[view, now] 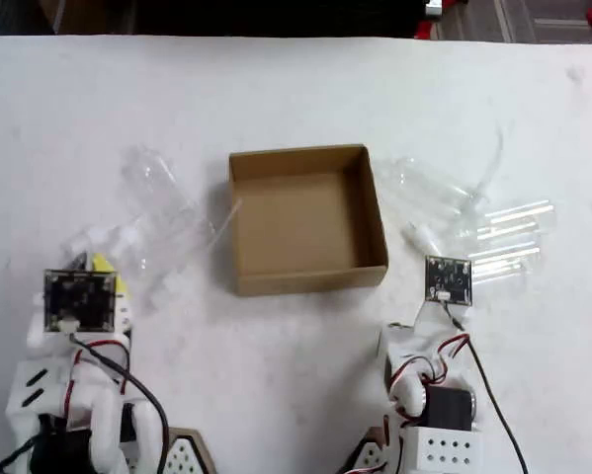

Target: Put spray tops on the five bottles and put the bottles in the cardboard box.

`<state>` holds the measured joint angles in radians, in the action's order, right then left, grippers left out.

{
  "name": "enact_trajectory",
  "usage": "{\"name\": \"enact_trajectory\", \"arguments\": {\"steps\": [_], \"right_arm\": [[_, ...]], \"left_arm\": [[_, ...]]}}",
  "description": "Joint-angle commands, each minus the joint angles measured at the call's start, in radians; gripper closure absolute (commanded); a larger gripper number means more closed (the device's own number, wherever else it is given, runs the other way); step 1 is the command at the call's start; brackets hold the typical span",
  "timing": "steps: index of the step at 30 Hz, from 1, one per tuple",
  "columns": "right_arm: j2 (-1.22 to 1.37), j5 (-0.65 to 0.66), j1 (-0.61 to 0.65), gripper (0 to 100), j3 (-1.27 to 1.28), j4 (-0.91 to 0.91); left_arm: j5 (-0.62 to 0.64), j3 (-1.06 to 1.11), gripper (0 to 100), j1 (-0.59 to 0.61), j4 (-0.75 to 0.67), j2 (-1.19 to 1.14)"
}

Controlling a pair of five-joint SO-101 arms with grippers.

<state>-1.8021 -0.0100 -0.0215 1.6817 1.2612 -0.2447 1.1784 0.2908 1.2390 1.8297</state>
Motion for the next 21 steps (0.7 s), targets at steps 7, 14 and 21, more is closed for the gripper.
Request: {"name": "enact_trajectory", "arguments": {"steps": [7,14,21], "right_arm": [[0.001,0.0,-0.007,98.1,0.009,0.005],[0.001,0.0,-0.007,98.1,0.009,0.005],[0.001,0.0,-0.005,98.1,0.009,0.005]], "left_arm": [[0.002,-0.087,96,0.151,-0.009,-0.001],[-0.238,-0.161,96,0.191,-0.055,-0.001],[-0.221,-0.219,97,0.189,-0.057,-0.001]]}}
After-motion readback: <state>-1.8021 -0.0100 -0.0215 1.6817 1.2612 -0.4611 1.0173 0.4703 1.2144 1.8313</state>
